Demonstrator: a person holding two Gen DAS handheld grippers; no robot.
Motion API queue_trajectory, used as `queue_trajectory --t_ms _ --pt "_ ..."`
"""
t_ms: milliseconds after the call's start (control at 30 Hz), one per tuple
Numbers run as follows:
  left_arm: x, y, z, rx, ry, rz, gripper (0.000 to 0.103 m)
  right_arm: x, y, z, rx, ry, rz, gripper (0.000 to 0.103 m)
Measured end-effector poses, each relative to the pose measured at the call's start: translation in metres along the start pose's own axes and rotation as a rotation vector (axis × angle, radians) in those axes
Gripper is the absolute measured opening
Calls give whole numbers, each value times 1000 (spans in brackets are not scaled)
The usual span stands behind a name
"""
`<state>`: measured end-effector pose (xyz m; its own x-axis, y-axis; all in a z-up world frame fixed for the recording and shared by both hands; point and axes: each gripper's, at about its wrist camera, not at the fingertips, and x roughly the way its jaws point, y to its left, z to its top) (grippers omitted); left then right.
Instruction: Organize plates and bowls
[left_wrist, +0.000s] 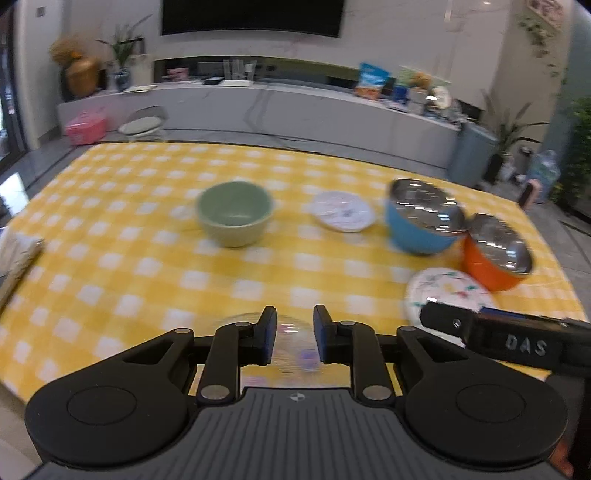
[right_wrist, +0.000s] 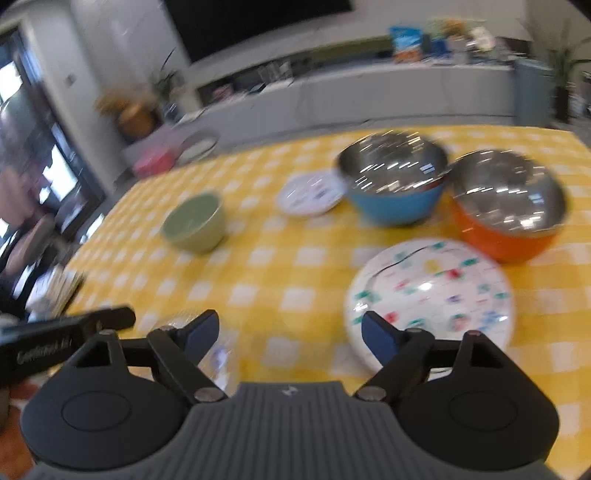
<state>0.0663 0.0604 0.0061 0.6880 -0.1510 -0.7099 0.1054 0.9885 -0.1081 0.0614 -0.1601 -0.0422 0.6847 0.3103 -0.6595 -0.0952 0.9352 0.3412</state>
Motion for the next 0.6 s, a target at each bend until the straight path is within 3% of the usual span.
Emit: queue_trajectory --t_ms 33,133,267,433,600 --pt "1 -7 1 6 2 -18 33 -4 -6 2 9 -5 -19 85" --pt "4 -23 1 11 14 -64 54 -17 -29 2 56 -39 -73 93" --pt "12 -43 -3 17 11 -131 55 -29 -60 3 125 -58 -163 94" --pt "31 -63 -3 6 46 -149 61 -27 -94 11 121 -31 -278 94" --pt "53 -78 -3 -20 84 -177 65 -18 -123 11 250 31 -256 94"
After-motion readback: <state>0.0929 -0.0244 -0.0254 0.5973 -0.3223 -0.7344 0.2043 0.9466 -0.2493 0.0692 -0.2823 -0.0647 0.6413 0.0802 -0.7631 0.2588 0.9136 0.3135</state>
